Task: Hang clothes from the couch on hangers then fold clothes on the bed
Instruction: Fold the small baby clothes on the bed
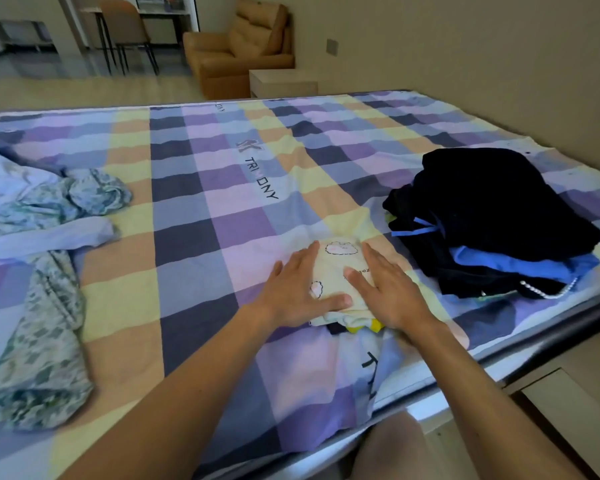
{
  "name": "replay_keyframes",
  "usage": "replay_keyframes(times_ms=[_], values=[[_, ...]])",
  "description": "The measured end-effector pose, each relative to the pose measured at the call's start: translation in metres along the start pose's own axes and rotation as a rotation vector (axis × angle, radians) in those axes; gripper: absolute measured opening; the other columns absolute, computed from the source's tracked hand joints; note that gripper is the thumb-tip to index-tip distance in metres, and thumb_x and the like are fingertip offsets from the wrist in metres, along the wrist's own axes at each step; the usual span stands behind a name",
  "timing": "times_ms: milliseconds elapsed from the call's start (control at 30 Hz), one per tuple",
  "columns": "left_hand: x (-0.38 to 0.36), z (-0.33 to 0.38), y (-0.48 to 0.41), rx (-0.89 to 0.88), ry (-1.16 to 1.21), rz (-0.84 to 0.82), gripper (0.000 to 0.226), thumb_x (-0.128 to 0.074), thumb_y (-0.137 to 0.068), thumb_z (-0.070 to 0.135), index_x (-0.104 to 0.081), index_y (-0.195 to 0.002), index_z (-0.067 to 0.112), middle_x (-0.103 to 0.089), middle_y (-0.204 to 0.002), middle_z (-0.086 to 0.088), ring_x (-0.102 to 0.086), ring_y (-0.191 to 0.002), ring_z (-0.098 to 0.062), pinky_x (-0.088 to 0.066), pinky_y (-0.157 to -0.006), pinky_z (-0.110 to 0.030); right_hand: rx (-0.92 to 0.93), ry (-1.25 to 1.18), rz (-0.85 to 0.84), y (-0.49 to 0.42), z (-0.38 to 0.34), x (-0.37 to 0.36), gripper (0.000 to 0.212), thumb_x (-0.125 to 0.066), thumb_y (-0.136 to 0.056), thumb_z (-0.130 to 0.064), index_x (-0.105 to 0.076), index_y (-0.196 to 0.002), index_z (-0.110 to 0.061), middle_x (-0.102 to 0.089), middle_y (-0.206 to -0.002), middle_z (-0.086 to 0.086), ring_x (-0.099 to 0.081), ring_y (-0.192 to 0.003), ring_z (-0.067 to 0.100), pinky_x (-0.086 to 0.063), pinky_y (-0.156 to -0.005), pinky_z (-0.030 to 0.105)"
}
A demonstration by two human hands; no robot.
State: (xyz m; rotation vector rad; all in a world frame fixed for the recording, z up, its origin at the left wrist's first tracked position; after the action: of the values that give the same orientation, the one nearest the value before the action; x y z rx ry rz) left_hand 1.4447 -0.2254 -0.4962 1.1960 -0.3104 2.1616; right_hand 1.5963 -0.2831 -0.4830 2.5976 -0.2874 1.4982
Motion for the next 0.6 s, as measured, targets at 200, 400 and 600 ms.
replay_keyframes(times_ms=[200, 400, 600], values=[[0.041, 0.002, 0.025, -0.020, 0.184, 0.169, 0.108, -0.061, -0.081, 0.072, -0.013, -0.161, 0.017, -0.021, -0.166, -0.002, -0.021, -0.152, -0.021, -0.024, -0.122, -0.044, 0.047, 0.057, 0.088, 0.003, -0.015, 0.016, 0.086, -0.028, -0.093, -0.070, -0.023, -0.160, -0.016, -0.027, -0.166, 0.003, -0.021, -0.153, 0.020, -0.010, -0.125, 0.045], [0.076, -0.046, 0.115, 0.117, 0.157, 0.455, 0.077, -0.063, -0.093, 0.051, -0.032, -0.156, 0.021, -0.009, -0.169, -0.002, 0.003, -0.156, -0.018, -0.009, -0.126, -0.041, 0.219, -0.049, 0.365, 0.018, -0.114, 0.018, 0.072, -0.049, -0.089, -0.042, -0.041, -0.152, -0.008, -0.041, -0.159, 0.007, -0.031, -0.150, 0.023, -0.006, -0.124, 0.045], [0.129, -0.181, 0.212, 0.645, -0.144, 0.560, 0.098, -0.062, -0.079, 0.068, -0.025, -0.156, 0.020, -0.012, -0.166, -0.016, -0.009, -0.153, -0.038, -0.015, -0.122, -0.052, 0.307, -0.289, 0.103, 0.031, -0.219, -0.064, 0.068, -0.067, -0.095, -0.026, -0.036, -0.154, -0.016, -0.032, -0.163, 0.000, -0.025, -0.152, 0.019, -0.016, -0.125, 0.045]])
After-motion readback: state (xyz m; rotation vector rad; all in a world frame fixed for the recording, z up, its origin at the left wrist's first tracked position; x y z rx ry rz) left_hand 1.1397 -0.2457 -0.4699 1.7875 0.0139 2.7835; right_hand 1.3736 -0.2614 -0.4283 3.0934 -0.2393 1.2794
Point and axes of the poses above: each hand's wrist, its own y-axis away from the middle knuckle, its own x-axis out of the back of the hand, z = x × y, the point moved 9 cm from there along -y, towards the middle knuckle
